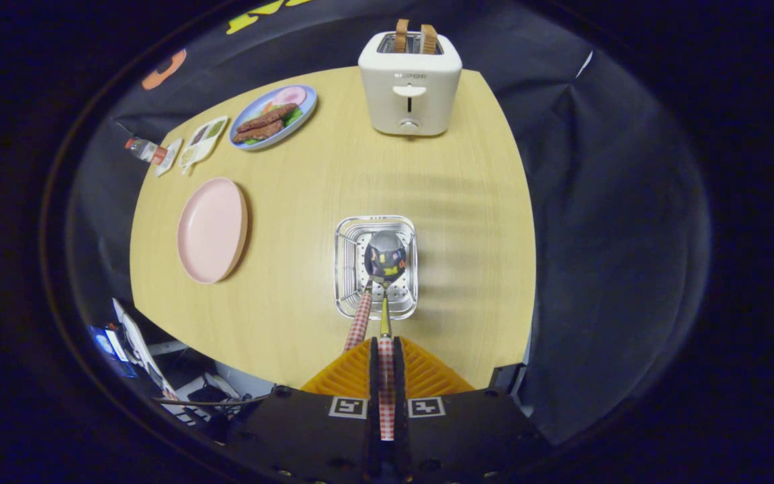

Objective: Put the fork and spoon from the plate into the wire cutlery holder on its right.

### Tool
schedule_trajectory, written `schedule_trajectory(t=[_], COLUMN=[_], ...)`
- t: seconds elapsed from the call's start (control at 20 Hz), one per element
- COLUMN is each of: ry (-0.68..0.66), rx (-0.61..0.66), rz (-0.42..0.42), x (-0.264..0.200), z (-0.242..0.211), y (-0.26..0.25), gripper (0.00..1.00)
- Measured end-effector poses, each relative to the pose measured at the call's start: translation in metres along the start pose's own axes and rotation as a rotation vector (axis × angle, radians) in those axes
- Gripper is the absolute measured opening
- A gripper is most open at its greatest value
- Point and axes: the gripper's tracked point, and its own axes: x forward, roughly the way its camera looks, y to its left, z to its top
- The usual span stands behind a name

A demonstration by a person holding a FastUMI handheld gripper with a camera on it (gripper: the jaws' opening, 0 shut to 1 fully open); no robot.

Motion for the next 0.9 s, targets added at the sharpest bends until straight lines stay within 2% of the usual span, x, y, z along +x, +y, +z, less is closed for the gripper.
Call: schedule_trajectory(t=[0.35,0.55,0.9], ry=[0.179,0.233,0.229], rx=[0.043,0.059,0.044], rz=[0.016,-0.026,-0.083], x=[-0.001,-0.002,0.001], z=[-0.007,-0.001,0.016], y=[0.01,0.008,0.006], gripper=[0.07,0.1,0.11])
